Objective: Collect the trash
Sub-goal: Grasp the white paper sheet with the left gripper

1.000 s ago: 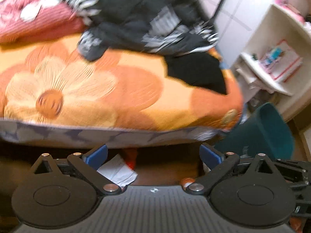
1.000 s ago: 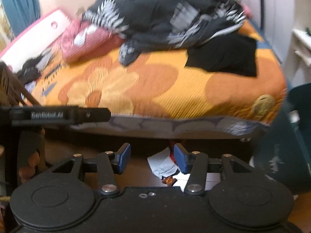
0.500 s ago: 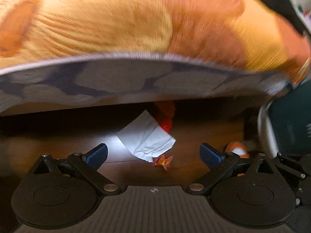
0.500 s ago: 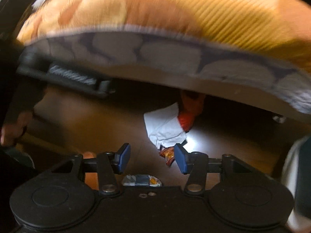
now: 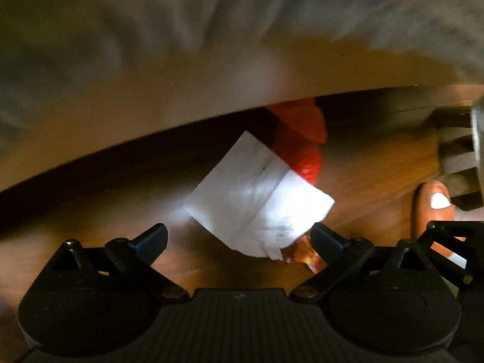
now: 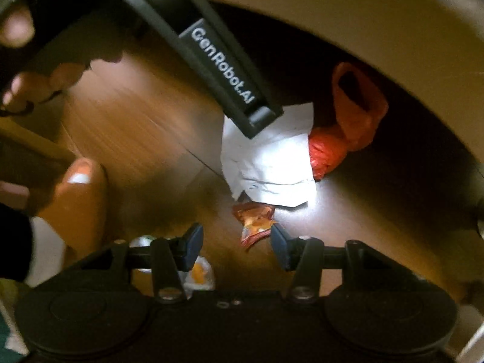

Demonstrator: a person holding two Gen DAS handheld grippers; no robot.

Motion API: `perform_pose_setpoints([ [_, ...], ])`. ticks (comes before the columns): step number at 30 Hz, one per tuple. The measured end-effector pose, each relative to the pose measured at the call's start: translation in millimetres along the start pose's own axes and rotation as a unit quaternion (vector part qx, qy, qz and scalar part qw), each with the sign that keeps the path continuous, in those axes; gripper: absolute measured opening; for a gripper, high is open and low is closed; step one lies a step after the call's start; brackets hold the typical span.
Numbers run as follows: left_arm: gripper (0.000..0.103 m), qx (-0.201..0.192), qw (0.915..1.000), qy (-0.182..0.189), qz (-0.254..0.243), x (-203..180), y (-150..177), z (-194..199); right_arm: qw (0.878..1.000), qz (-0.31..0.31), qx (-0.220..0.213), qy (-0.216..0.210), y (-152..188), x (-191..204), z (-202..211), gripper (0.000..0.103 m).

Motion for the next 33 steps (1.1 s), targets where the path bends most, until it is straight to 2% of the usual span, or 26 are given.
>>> perform_pose_setpoints([
  [7,0.1,0.013,0.9996,0.024,-0.005,-0.2,19.8,-50.6,0.998,0.058,0.031,0.017,13.4,-8.8,-52.5,0.05],
  [14,0.097,0.022,0.9974,0.059,-0.035,-8.8,30.2,-81.6,0.997,0.068,0.033,0.009,21.9,-7.4,-74.2,0.05],
  [16,0.091,0.027,0.9963,0.065,-0.051,-12.3,33.7,-87.9,0.996,0.082,0.036,0.011,22.0,-5.4,-85.3,0.049],
  [20,0.067,0.038,0.9949,0.072,-0.059,-14.8,38.1,-98.2,0.994,0.1,0.036,0.021,25.6,-4.2,-94.1,0.049],
  [24,0.064,0.027,0.9944,0.075,-0.069,-18.2,37.1,-93.1,0.994,0.105,0.037,0.02,28.0,-3.9,-99.0,0.049],
  [25,0.059,0.023,0.9945,0.075,-0.07,-16.9,38.6,-93.1,0.994,0.105,0.037,0.018,28.3,-3.4,-99.4,0.046],
  [27,0.036,0.019,0.9953,0.071,-0.063,-12.5,38.1,-90.2,0.994,0.106,0.037,0.014,29.3,-1.9,-99.2,0.046],
  [29,0.019,0.023,0.996,0.073,-0.047,-5.8,42.9,-96.1,0.993,0.109,0.036,0.014,29.8,-2.8,-98.9,0.045],
  [31,0.016,0.025,0.9969,0.068,-0.029,0.9,41.5,-95.2,0.993,0.112,0.038,0.018,31.8,-2.7,-98.3,0.04],
  [33,0.01,0.026,0.9973,0.068,-0.015,6.4,40.1,-93.8,0.992,0.113,0.042,0.019,31.8,-7.2,-95.2,0.039],
])
Point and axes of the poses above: each gripper's, at about its wrist camera, not at the fingertips, and z roughly against the way its jaws point, x to its left, y to its underside, the point moved 8 cm from there along -z, roughly the way its jaws point, and after that the axes turned 13 degrees about -x, right-handed, at the moved point
